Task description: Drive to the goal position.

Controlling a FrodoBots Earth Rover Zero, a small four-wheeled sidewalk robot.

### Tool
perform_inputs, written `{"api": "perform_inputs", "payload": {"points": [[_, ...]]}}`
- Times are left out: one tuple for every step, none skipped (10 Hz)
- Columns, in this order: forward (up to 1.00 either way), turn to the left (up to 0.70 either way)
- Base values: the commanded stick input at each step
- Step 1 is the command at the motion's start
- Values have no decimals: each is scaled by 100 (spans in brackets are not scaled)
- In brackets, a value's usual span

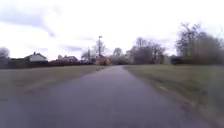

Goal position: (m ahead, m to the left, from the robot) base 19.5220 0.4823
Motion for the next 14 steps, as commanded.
{"api": "perform_inputs", "payload": {"points": [[100, 0], [100, 0], [100, 0], [100, 0], [100, 0], [100, 0], [100, 0], [100, 0], [100, 0], [100, 0], [100, 0], [100, 0], [100, 0], [100, 0]]}}
